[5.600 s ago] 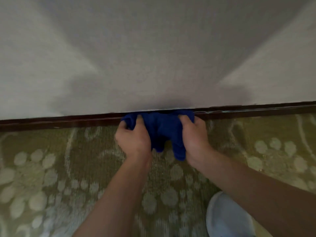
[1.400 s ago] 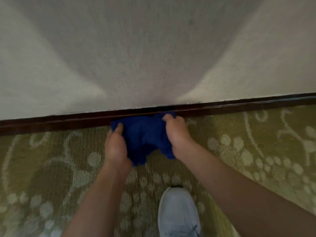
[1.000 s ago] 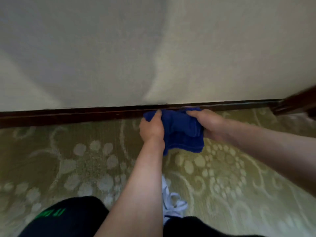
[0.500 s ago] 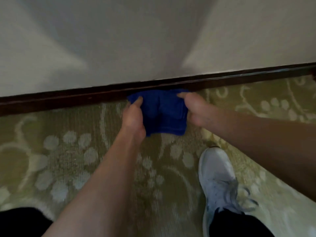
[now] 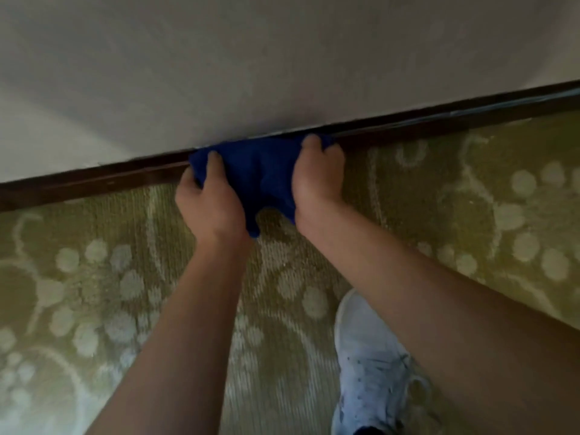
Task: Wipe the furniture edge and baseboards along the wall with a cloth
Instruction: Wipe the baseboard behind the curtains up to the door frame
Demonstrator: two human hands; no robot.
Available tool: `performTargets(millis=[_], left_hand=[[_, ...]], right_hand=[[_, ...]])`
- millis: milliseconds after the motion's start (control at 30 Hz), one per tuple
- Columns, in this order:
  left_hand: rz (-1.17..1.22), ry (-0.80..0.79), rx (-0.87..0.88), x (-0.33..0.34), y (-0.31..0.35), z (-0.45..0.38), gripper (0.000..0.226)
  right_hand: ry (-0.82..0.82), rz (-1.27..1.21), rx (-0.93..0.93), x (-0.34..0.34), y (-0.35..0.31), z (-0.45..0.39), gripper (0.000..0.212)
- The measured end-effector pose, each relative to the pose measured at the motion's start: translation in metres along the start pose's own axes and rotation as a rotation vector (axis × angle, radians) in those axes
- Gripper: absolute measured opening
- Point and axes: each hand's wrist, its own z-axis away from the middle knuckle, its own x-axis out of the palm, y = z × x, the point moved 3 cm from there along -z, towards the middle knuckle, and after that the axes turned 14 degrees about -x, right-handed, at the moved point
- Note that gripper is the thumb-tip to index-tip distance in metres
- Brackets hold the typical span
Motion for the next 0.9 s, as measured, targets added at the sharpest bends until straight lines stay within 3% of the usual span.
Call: performTargets(millis=[200,333,367,433,533,633,733,800,900], left_hand=[[0.023,0.215,0.043,0.018,-0.007,0.0,0.011],[0.146,0.327,0.072,0.046,-0.02,0.007,0.009],[0.111,0.329,0.103,0.055,-0.026,0.013,0.017],[0.056,0.186,0.082,0.075,-0.033,0.025,0.02],[0.013,-0.004,-0.12,0.089,-0.04,0.025,0.026],[0.015,0.105,-0.07,0.065,-0.029,0.011,0.02],[0.123,0.311,0.041,0.035,-0.023,-0.006,0.007],[0.171,0.286,0.041,0.029,-0.021,-0.011,0.011],[0.072,0.224,0.045,0.042,-0.026,-0.009,0.005]], right_hand=[[-0.242,0.196,-0.085,0.005,-0.012,-0.001,0.032],[-0.122,0.188,-0.127,-0.029,-0.02,-0.018,0.012],[-0.063,0.186,-0.153,-0.043,-0.023,-0.024,0.009],[0.045,0.121,-0.173,-0.07,-0.034,-0.038,0.008],[0.086,0.105,-0.159,-0.083,-0.037,-0.052,0.009],[0.07,0.238,-0.133,-0.054,-0.025,-0.038,0.031],[-0.123,0.331,-0.172,-0.016,-0.017,-0.016,0.033],[-0.21,0.307,-0.119,-0.008,-0.017,-0.009,0.033],[-0.175,0.222,-0.084,-0.033,-0.025,-0.02,0.023]])
